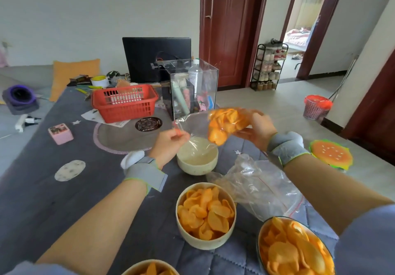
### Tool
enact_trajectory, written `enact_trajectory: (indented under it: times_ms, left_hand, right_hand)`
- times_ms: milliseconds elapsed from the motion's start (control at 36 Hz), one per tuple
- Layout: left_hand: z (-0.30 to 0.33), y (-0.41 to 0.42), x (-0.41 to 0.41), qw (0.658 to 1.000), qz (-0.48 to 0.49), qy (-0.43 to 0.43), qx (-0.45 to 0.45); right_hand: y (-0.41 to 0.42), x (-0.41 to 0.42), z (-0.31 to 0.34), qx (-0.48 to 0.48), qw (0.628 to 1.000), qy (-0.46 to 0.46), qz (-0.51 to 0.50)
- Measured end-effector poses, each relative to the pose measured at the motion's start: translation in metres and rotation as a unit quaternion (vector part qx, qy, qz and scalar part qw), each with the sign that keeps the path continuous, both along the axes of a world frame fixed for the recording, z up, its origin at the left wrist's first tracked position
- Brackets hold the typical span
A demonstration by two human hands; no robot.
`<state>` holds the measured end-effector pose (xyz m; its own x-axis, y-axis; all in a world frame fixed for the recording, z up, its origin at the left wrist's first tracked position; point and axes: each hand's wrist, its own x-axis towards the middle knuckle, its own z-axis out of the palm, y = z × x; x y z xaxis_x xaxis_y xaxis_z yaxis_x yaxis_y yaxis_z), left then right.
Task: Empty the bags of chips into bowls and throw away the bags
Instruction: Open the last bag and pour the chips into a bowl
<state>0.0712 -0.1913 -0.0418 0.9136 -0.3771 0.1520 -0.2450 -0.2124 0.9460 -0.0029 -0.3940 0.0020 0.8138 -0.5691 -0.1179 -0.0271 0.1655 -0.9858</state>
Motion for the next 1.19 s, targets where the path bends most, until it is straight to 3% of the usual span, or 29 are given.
enact_trajectory:
  times_ms: [222, 389, 583, 694, 944, 1194]
  left_hand:
    - [-0.029, 0.013, 0.011, 0.98, -0.125, 0.08, 0.135]
    - [-0.038, 0.013, 0.013, 0.979, -0.124, 0.104, 0.125]
    - [-0.038, 0.009, 0.014, 0.962, -0.183, 0.073, 0.187]
    - [-0.037, 0.007, 0.013, 0.963, -0.195, 0.062, 0.175]
    - [-0.042, 0.007, 0.017, 0.963, -0.199, 0.066, 0.168]
    - [-0.042, 0.007, 0.017, 0.968, -0.169, 0.083, 0.163]
  right_hand:
    - [0.013, 0.014, 0.003, -0.078, 0.997, -0.011, -0.011]
    - [0.016, 0.018, 0.008, -0.14, 0.99, -0.005, 0.005]
    - [0.019, 0.019, 0.009, -0.152, 0.987, -0.039, 0.035]
    - [0.024, 0.025, 0.014, -0.124, 0.989, -0.055, 0.055]
    - [0.031, 0.042, 0.009, -0.235, 0.971, -0.028, 0.023]
    - [0.045, 0.043, 0.03, -0.213, 0.965, -0.146, 0.045]
